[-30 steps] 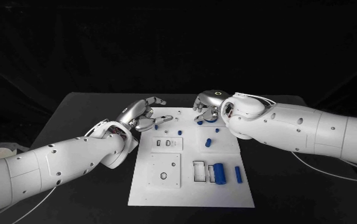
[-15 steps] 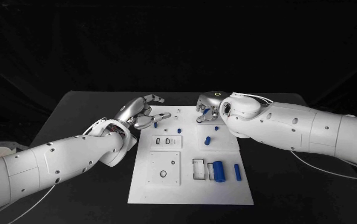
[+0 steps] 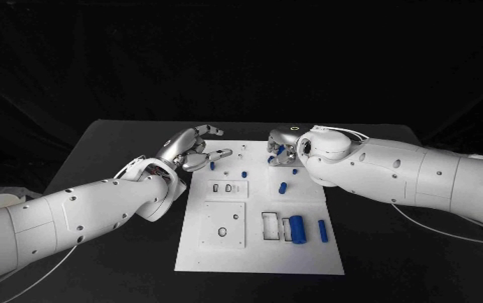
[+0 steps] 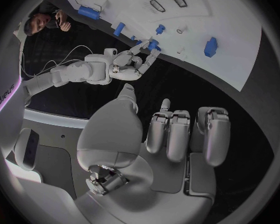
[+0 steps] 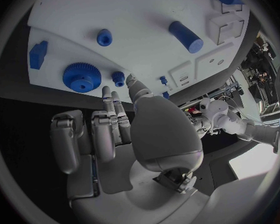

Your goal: Assemble the parts on the task board

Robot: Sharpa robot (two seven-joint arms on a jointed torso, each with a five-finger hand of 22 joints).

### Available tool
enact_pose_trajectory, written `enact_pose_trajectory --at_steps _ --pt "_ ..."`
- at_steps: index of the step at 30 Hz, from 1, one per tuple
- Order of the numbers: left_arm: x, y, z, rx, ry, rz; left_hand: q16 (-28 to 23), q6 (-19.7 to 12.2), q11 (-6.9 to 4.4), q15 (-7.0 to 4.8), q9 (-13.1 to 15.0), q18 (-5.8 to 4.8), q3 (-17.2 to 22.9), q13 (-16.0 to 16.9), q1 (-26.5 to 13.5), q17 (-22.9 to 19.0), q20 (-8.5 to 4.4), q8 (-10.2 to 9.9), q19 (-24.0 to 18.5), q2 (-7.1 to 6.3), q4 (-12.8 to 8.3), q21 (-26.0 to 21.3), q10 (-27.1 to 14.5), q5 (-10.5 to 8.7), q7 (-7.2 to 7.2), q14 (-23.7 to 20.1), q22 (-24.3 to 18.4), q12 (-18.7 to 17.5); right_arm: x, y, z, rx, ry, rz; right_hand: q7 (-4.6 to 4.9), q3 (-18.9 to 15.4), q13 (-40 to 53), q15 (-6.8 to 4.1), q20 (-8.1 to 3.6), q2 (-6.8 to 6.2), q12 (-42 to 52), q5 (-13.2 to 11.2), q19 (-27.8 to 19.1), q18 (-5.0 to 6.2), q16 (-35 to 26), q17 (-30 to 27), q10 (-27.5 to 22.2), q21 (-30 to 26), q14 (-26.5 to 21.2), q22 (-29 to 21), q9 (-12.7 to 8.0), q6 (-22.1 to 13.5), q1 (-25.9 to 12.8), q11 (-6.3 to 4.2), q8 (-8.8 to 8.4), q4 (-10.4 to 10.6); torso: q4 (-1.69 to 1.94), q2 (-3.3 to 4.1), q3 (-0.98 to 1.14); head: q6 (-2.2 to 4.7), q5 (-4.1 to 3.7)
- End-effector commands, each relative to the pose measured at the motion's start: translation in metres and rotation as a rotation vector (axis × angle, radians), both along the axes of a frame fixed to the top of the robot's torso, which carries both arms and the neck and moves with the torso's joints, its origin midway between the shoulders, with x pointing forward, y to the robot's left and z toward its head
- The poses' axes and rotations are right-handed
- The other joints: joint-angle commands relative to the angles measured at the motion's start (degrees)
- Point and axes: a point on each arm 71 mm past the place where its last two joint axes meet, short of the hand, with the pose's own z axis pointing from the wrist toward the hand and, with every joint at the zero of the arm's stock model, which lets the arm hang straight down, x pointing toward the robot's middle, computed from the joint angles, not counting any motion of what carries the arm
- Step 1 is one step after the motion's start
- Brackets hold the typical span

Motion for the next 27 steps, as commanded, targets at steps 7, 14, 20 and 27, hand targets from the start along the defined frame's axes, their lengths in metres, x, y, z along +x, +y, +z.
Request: enact_pose_trajectory --at_steps 7,14,20,27 --pt "0.0003 -0.0004 0.0014 -0.006 -0.012 -0.002 0.15 0.75 0.41 0.44 0.01 -0.42 0.02 15.09 0.1 15.09 0.51 -0.26 5.93 0.48 0.03 0.14 5.95 -0.04 0.83 5.97 15.08 0.15 -0.0002 0.0012 -0.005 -0.052 0.032 -0.008 -0.97 1.27 0.02 -1.09 -1.03 0.29 -0.29 0.64 6.09 -0.39 0.23 15.1 1.41 0.25 5.94 15.05 -0.34 0.33 1.3 -1.26 -0.11 -0.72 0.04 -0.08 -0.02 -0.05 -0.16" --pt "0.0005 0.0004 0.0013 -0.005 -0.012 -0.001 0.15 1.17 0.56 0.58 0.03 -0.42 -0.12 15.09 0.19 15.09 0.67 -0.37 5.93 0.74 0.04 0.14 5.95 -0.04 0.97 5.97 15.08 0.15 -0.0003 0.0033 -0.0064 -0.06 0.041 -0.006 -1.98 3.34 -0.06 -1.9 -1.82 1.0 -0.51 0.61 6.09 -0.39 0.23 15.1 3.29 0.25 5.94 15.05 -0.36 2.23 1.66 -2.26 0.37 -0.74 -0.02 -0.06 0.0 0.05 0.01" --pt "0.0005 0.0003 0.0013 -0.005 -0.012 -0.003 0.15 1.33 0.62 0.64 0.03 -0.42 -0.2 15.09 0.19 15.09 0.74 -0.42 5.93 0.82 0.05 0.14 5.95 -0.05 1.01 5.97 15.08 0.15 -0.0004 0.0037 -0.0073 -0.065 0.047 -0.006 -2.4 4.96 -0.08 -2.36 -2.31 1.35 -0.71 0.34 6.09 -0.39 0.23 15.1 4.78 0.25 5.94 15.05 -0.29 3.96 1.78 -2.76 0.69 -0.56 0.05 0.03 -0.01 0.61 -0.2" --pt "0.0006 0.0003 0.0012 -0.005 -0.011 -0.004 0.15 1.57 0.7 0.72 0.03 -0.42 -0.32 15.09 0.16 15.09 0.83 -0.49 5.93 0.97 0.06 0.14 5.95 -0.05 1.07 5.97 15.08 0.15 0.0007 0.0048 -0.008 -0.07 0.051 -0.009 -2.37 5.53 -0.08 -2.49 -2.46 1.03 -0.84 0.21 6.09 -0.39 0.23 15.1 5.37 0.25 5.94 15.05 -0.38 4.22 1.81 -2.83 0.55 -0.59 -0.04 0.02 0.04 0.53 0.31"
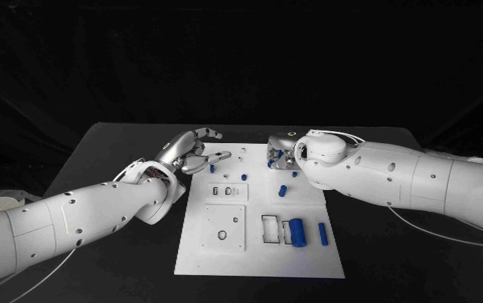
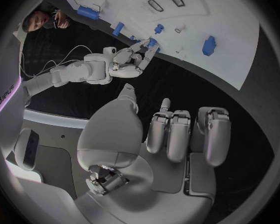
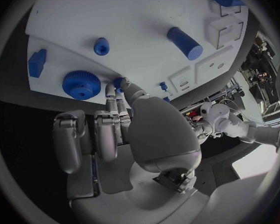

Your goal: Assemble the parts on the task board

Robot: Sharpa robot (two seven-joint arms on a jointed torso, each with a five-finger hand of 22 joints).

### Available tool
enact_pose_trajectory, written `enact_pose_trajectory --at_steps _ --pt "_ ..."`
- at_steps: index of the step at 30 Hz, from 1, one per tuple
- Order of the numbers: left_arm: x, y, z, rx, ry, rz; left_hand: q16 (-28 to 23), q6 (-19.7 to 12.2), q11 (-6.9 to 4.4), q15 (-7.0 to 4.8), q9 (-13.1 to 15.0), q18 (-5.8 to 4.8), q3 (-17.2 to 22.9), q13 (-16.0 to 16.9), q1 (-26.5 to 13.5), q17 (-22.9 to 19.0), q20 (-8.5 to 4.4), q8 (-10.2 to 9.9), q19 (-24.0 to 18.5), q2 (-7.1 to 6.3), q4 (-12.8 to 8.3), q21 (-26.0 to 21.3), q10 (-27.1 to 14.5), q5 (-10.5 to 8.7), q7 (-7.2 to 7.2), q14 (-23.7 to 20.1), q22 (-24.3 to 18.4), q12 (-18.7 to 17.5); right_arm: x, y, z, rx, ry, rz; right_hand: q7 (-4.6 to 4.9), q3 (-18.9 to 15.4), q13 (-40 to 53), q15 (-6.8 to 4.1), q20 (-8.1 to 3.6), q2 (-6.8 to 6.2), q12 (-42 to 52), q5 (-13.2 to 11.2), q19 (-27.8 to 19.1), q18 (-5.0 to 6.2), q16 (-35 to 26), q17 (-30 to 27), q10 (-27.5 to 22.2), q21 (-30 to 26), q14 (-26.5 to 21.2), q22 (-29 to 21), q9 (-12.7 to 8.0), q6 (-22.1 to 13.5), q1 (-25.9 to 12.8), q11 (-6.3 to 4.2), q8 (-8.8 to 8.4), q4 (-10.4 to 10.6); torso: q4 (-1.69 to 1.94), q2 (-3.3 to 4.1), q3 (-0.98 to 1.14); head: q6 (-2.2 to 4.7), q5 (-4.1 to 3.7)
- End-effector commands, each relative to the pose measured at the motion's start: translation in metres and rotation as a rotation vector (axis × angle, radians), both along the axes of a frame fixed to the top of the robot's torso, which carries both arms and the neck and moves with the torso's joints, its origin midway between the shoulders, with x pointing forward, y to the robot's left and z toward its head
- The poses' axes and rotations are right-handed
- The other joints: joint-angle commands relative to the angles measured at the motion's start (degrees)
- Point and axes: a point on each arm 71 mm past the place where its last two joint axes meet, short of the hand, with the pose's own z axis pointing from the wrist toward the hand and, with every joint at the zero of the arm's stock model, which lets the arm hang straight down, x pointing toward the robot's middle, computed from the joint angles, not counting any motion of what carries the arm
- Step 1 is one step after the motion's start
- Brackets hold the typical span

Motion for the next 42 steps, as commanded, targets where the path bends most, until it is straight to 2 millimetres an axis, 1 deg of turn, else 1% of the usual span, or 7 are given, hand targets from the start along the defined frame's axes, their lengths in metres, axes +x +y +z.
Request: enact_pose_trajectory --at_steps 1,5,15,27,34,38,42 --pt "0.0 -0.001 0.001 -0.007 -0.009 -0.008 0.15 0.39 0.31 0.33 0.03 -0.43 -0.35 15.1 -0.07 15.06 0.45 -0.3 5.94 0.79 0.07 0.14 5.95 -0.05 1.08 5.97 15.09 0.15 0.0 0.001 -0.002 -0.032 0.012 -0.002 0.14 0.61 -0.09 -0.48 -0.36 -0.12 -0.41 -0.21 5.99 -0.39 0.23 15.06 0.71 0.25 5.97 15.07 -0.08 0.56 0.25 -0.08 0.2 -0.01 -0.07 0.05 0.04 -0.21 0.28" --pt "0.0 -0.001 0.001 -0.007 -0.008 -0.009 0.15 0.52 0.35 0.38 0.02 -0.43 -0.43 15.1 -0.12 15.06 0.51 -0.38 5.94 0.95 0.08 0.14 5.95 -0.05 1.11 5.97 15.09 0.15 0.0 0.002 -0.003 -0.035 0.016 -0.002 0.15 1.57 -0.09 -0.56 -0.48 -0.05 -0.5 -0.1 5.99 -0.39 0.23 15.06 1.43 0.25 5.97 15.07 -0.08 1.25 0.41 -0.16 0.25 -0.01 0.0 0.05 0.02 -0.33 0.04" --pt "-0.001 -0.002 0.001 -0.008 -0.009 -0.009 0.15 0.62 0.38 0.41 0.02 -0.43 -0.47 15.1 -0.14 15.06 0.55 -0.42 5.94 1.03 0.08 0.14 5.95 -0.05 1.14 5.97 15.09 0.15 0.0 0.0 -0.001 0.0 -0.008 0.003 0.04 3.57 -0.07 -0.82 -0.75 0.2 -0.39 -0.12 5.99 -0.39 0.23 15.06 4.23 0.25 5.97 15.07 0.35 4.35 0.63 -0.44 1.14 0.0 0.01 0.02 0.01 -0.46 0.17" --pt "-0.001 0.001 0.002 -0.009 -0.012 -0.004 0.15 0.93 0.49 0.52 0.0 -0.43 -0.67 15.1 -0.08 15.06 0.7 -0.61 5.94 1.23 0.04 0.14 5.95 -0.05 1.24 5.97 15.09 0.15 0.0 -0.002 0.009 0.153 -0.112 0.024 0.3 4.42 -0.09 -0.77 -0.81 -0.55 -0.58 -0.21 5.99 -0.39 0.23 15.06 5.84 0.25 5.97 15.07 0.57 5.86 0.74 -0.23 1.36 -0.28 0.04 0.06 0.02 -0.46 0.35" --pt "-0.002 0.002 0.003 -0.01 -0.016 -0.004 0.15 0.92 0.5 0.53 -0.01 -0.43 -0.69 15.1 -0.07 15.06 0.72 -0.65 5.94 1.25 0.03 0.14 5.95 -0.05 1.24 5.97 15.09 0.15 0.001 0.004 0.019 0.262 -0.195 0.058 0.4 4.6 -0.09 -0.69 -0.76 -0.95 -0.6 -0.21 5.99 -0.39 0.23 15.06 6.37 0.25 5.97 15.07 0.62 6.27 0.83 -0.14 1.39 -0.43 0.05 0.08 0.0 -0.84 0.15" --pt "-0.002 0.002 0.003 -0.01 -0.018 -0.005 0.15 0.91 0.5 0.54 -0.01 -0.43 -0.71 15.1 -0.06 15.06 0.73 -0.68 5.94 1.25 0.03 0.14 5.95 -0.06 1.24 5.97 15.09 0.15 0.003 0.01 0.022 0.283 -0.218 0.073 0.4 4.62 -0.1 -0.68 -0.76 -0.99 -0.63 -0.19 5.99 -0.39 0.23 15.06 6.37 0.25 5.97 15.07 0.61 6.26 0.84 -0.13 1.37 -0.45 -0.08 0.06 -0.02 -0.54 0.23" --pt "-0.002 0.002 0.003 -0.011 -0.021 -0.007 0.15 0.91 0.5 0.54 -0.02 -0.43 -0.72 15.1 -0.06 15.06 0.73 -0.69 5.94 1.26 0.03 0.14 5.95 -0.06 1.24 5.97 15.09 0.15 0.006 0.015 0.025 0.286 -0.236 0.08 0.41 4.66 -0.11 -0.66 -0.75 -1.07 -0.69 -0.18 5.99 -0.39 0.23 15.06 6.35 0.25 5.97 15.07 0.6 6.24 0.87 -0.11 1.32 -0.48 0.01 0.03 -0.06 -0.79 0.15"
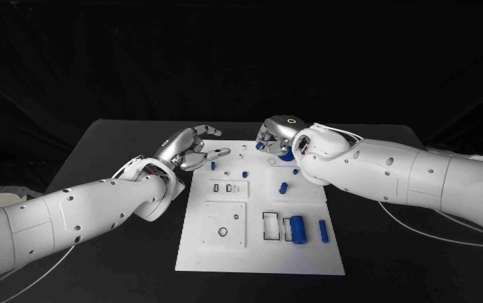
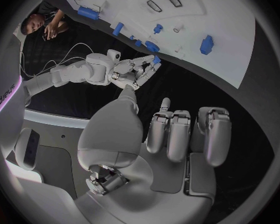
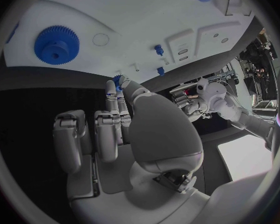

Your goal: Assemble the parts on the task board

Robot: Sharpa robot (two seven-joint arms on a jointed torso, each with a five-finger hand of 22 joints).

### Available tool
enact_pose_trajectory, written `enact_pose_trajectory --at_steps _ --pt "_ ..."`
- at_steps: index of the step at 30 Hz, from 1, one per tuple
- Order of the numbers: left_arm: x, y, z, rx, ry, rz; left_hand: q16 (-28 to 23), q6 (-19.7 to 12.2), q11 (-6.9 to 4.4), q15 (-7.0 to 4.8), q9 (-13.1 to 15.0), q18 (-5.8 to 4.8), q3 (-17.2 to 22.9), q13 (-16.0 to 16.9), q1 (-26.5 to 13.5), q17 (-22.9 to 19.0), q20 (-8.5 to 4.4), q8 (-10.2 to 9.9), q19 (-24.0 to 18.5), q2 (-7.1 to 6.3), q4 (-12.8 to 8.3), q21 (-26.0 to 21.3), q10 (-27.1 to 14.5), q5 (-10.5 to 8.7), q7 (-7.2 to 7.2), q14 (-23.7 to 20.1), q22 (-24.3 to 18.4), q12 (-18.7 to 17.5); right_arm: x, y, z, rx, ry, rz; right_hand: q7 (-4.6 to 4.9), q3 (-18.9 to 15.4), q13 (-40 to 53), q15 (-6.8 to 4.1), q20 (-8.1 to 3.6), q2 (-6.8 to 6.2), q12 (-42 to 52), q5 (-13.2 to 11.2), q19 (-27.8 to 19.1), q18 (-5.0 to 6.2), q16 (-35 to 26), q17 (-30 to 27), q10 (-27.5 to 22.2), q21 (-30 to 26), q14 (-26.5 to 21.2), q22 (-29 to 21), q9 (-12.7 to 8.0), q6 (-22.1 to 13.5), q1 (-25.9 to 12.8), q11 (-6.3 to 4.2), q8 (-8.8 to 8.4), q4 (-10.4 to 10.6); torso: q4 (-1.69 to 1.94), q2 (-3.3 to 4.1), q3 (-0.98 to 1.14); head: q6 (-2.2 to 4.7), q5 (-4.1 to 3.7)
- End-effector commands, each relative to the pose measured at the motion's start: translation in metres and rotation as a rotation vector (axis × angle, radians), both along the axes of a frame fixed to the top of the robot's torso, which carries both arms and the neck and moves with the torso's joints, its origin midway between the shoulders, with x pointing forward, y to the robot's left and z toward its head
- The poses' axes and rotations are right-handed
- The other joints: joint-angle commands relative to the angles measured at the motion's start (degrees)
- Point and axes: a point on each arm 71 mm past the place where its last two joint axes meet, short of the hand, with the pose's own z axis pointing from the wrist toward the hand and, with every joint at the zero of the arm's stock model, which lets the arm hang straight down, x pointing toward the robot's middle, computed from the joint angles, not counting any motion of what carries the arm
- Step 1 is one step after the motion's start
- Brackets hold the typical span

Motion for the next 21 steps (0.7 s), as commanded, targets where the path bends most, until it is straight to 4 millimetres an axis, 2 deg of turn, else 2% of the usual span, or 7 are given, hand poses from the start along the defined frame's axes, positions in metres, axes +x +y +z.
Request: enact_pose_trajectory --at_steps 1,4,8,12,17,21 --pt "-0.001 -0.002 0.002 -0.01 -0.017 -0.01 0.15 0.3 0.51 0.54 -0.02 -0.42 -0.4 15.05 0.18 15.08 0.32 -0.25 5.93 0.57 0.04 0.14 5.96 -0.06 1.05 5.97 15.09 0.15 0.002 0.004 0.005 0.038 -0.055 0.028 -0.25 0.27 0.01 -0.25 -0.33 -0.47 -0.26 0.15 5.99 -0.39 0.23 15.09 0.39 0.26 5.97 15.09 0.73 0.38 0.11 -0.12 0.16 -0.13 0.03 -0.07 -0.05 -0.21 -0.04" --pt "-0.001 -0.002 0.003 -0.01 -0.019 -0.011 0.15 0.3 0.51 0.55 -0.02 -0.42 -0.41 15.05 0.19 15.08 0.33 -0.27 5.93 0.57 0.04 0.14 5.96 -0.06 1.05 5.97 15.09 0.15 0.007 0.007 0.006 0.037 -0.067 0.028 -0.23 0.31 -0.01 -0.23 -0.32 -0.54 -0.32 0.17 5.99 -0.39 0.23 15.09 0.34 0.26 5.97 15.09 0.71 0.34 0.12 -0.09 0.11 -0.14 0.1 0.0 -0.09 -0.28 -0.01" --pt "-0.001 -0.002 0.004 -0.01 -0.022 -0.012 0.15 0.31 0.52 0.55 -0.02 -0.42 -0.42 15.05 0.19 15.08 0.34 -0.28 5.93 0.58 0.04 0.14 5.96 -0.06 1.05 5.97 15.09 0.15 0.011 0.013 0.008 0.043 -0.084 0.029 -0.08 0.47 -0.05 -0.14 -0.25 -0.75 -0.5 0.19 5.99 -0.39 0.23 15.09 0.05 0.26 5.97 15.09 0.63 0.16 0.05 0.06 -0.13 -0.11 0.22 0.13 -0.01 -0.19 0.1" --pt "-0.001 -0.003 0.005 -0.012 -0.025 -0.015 0.15 0.33 0.52 0.56 -0.03 -0.42 -0.44 15.05 0.2 15.08 0.35 -0.3 5.93 0.58 0.03 0.14 5.96 -0.06 1.06 5.97 15.09 0.15 0.015 0.019 0.008 0.036 -0.095 0.034 -0.04 0.57 -0.06 -0.08 -0.22 -0.82 -0.54 0.2 5.99 -0.39 0.23 15.09 -0.07 0.26 5.97 15.09 0.6 0.09 0.07 0.11 -0.24 -0.11 0.66 0.46 -0.06 -0.08 0.27" --pt "-0.001 -0.002 0.006 -0.012 -0.027 -0.013 0.15 0.34 0.52 0.56 -0.03 -0.42 -0.45 15.05 0.21 15.08 0.36 -0.31 5.93 0.59 0.03 0.14 5.96 -0.06 1.06 5.97 15.09 0.15 0.019 0.026 0.006 0.017 -0.104 0.039 -0.01 0.7 -0.07 -0.02 -0.17 -0.87 -0.57 0.2 5.99 -0.39 0.23 15.09 -0.25 0.26 5.97 15.09 0.56 -0.01 0.1 0.17 -0.36 -0.11 0.65 0.57 -0.11 -0.02 0.3" --pt "-0.001 -0.002 0.007 -0.011 -0.03 -0.013 0.15 0.34 0.52 0.56 -0.03 -0.42 -0.45 15.05 0.21 15.08 0.36 -0.31 5.93 0.59 0.03 0.14 5.96 -0.06 1.06 5.97 15.09 0.15 0.024 0.03 0.004 -0.007 -0.101 0.034 0.0 0.77 -0.07 0.01 -0.15 -0.88 -0.59 0.19 5.99 -0.39 0.23 15.09 -0.35 0.26 5.97 15.09 0.54 -0.05 0.1 0.19 -0.42 -0.1 0.78 0.64 -0.18 -0.15 0.23"
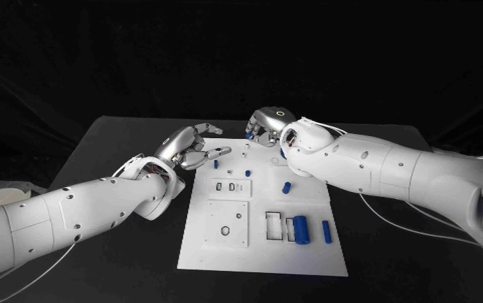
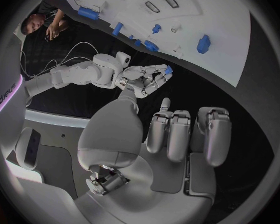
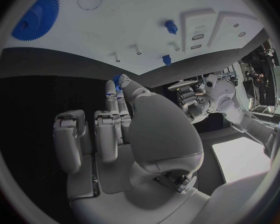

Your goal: Assemble the parts on the task board

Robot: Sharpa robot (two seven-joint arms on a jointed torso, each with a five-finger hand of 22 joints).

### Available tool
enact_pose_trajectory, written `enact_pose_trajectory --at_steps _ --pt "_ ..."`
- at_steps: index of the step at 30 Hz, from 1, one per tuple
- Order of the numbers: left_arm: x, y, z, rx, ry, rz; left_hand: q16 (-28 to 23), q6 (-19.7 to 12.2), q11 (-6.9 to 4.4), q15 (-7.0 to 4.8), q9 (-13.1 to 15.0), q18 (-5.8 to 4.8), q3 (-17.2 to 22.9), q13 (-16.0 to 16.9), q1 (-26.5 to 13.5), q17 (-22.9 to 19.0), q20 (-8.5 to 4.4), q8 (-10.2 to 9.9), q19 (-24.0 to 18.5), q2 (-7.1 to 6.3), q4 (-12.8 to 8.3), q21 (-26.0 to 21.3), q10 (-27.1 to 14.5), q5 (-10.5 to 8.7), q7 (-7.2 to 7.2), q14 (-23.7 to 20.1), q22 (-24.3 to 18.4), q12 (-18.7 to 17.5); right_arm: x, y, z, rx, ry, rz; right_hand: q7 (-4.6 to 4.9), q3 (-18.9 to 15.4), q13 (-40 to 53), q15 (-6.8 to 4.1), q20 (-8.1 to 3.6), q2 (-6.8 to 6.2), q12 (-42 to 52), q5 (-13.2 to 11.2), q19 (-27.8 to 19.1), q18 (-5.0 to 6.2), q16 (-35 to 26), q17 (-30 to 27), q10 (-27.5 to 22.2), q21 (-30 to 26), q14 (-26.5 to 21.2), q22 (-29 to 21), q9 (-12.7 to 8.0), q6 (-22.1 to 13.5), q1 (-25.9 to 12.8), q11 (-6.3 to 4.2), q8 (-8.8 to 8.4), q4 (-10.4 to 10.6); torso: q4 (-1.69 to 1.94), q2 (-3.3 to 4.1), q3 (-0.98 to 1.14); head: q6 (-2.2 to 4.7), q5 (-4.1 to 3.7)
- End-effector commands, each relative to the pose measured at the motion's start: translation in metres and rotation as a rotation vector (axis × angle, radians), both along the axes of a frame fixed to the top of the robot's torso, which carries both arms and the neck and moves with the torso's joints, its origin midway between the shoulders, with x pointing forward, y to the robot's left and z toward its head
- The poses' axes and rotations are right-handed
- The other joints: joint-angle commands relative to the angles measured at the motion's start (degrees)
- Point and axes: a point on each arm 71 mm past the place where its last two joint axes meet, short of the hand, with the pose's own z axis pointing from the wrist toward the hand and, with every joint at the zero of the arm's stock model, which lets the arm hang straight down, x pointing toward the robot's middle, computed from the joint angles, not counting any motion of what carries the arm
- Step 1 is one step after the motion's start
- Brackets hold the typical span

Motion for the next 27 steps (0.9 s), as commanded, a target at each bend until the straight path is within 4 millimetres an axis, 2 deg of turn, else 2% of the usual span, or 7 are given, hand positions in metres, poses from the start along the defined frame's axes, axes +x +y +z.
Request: enact_pose_trajectory --at_steps 1,7,10,13,18,21,27 --pt "0.0 -0.002 0.004 -0.006 -0.019 -0.008 0.15 0.34 0.53 0.57 -0.03 -0.43 -0.45 15.06 0.21 15.09 0.36 -0.31 5.92 0.59 0.03 0.14 5.95 -0.06 1.06 5.97 15.09 0.15 0.003 0.003 -0.002 -0.036 -0.014 0.015 0.02 0.33 -0.01 0.02 -0.14 -0.66 -0.3 0.18 5.99 -0.39 0.23 15.09 -0.41 0.26 5.97 15.05 0.53 -0.07 -0.15 0.2 -0.28 0.07 0.11 0.09 -0.09 -0.18 -0.04" --pt "0.0 -0.002 0.005 -0.006 -0.022 -0.01 0.15 0.34 0.53 0.57 -0.03 -0.43 -0.45 15.06 0.21 15.09 0.36 -0.31 5.92 0.59 0.03 0.14 5.95 -0.06 1.06 5.97 15.09 0.15 0.007 0.007 -0.006 -0.062 0.003 0.006 0.02 0.64 -0.02 0.09 -0.05 -0.64 -0.31 0.16 5.99 -0.39 0.23 15.09 -0.82 0.26 5.97 15.05 0.45 -0.23 -0.14 0.23 -0.51 0.13 0.18 0.25 -0.17 -0.35 0.21" --pt "0.0 -0.002 0.006 -0.006 -0.022 -0.01 0.15 0.36 0.53 0.57 -0.03 -0.43 -0.47 15.06 0.21 15.09 0.37 -0.32 5.92 0.6 0.03 0.14 5.95 -0.06 1.07 5.97 15.09 0.15 0.007 0.008 -0.008 -0.075 0.017 0.005 0.02 0.79 -0.02 0.11 -0.01 -0.7 -0.32 0.15 5.99 -0.39 0.23 15.09 -1.11 0.26 5.97 15.05 0.39 -0.37 -0.15 0.24 -0.67 0.16 0.18 0.21 -0.16 -0.76 0.28" --pt "0.0 -0.002 0.007 -0.006 -0.023 -0.008 0.15 0.4 0.54 0.58 -0.03 -0.43 -0.49 15.06 0.23 15.09 0.39 -0.35 5.92 0.62 0.03 0.14 5.95 -0.06 1.08 5.97 15.09 0.15 0.007 0.009 -0.009 -0.088 0.024 0.006 0.02 0.87 -0.03 0.12 0.01 -0.74 -0.33 0.13 5.99 -0.39 0.23 15.09 -1.27 0.26 5.97 15.05 0.37 -0.44 -0.17 0.25 -0.75 0.18 0.18 0.3 -0.17 -0.77 0.31" --pt "0.0 -0.002 0.008 -0.006 -0.025 -0.008 0.15 0.4 0.54 0.58 -0.03 -0.43 -0.49 15.06 0.23 15.09 0.39 -0.35 5.92 0.62 0.03 0.14 5.95 -0.06 1.08 5.97 15.09 0.15 0.007 0.009 -0.011 -0.11 0.037 0.007 0.01 0.94 -0.03 0.13 0.02 -0.76 -0.32 0.13 5.99 -0.39 0.23 15.09 -1.39 0.26 5.97 15.05 0.34 -0.49 -0.17 0.24 -0.81 0.19 0.12 0.14 -0.23 -1.28 0.44" --pt "-0.001 -0.002 0.008 -0.007 -0.025 -0.009 0.15 0.4 0.54 0.58 -0.03 -0.43 -0.49 15.06 0.23 15.09 0.39 -0.35 5.92 0.62 0.03 0.14 5.95 -0.06 1.08 5.97 15.09 0.15 0.007 0.01 -0.013 -0.122 0.05 0.008 -0.01 1.1 -0.02 0.13 0.03 -0.69 -0.3 0.27 5.99 -0.39 0.23 15.09 -1.48 0.26 5.97 15.05 0.33 -0.51 -0.13 0.22 -0.87 0.21 0.05 0.14 -0.19 -1.41 0.67" --pt "-0.001 -0.002 0.008 -0.007 -0.024 -0.011 0.15 0.62 0.59 0.63 -0.01 -0.43 -0.58 15.06 0.29 15.09 0.46 -0.41 5.92 0.77 0.03 0.14 5.95 -0.05 1.12 5.97 15.09 0.15 0.006 0.012 -0.015 -0.136 0.071 0.014 0.01 1.2 -0.01 0.14 0.05 -0.77 -0.28 0.44 5.99 -0.39 0.23 15.09 -1.62 0.26 5.97 15.05 0.29 -0.58 -0.2 0.24 -0.96 0.25 0.14 0.1 -0.18 -1.39 0.49"
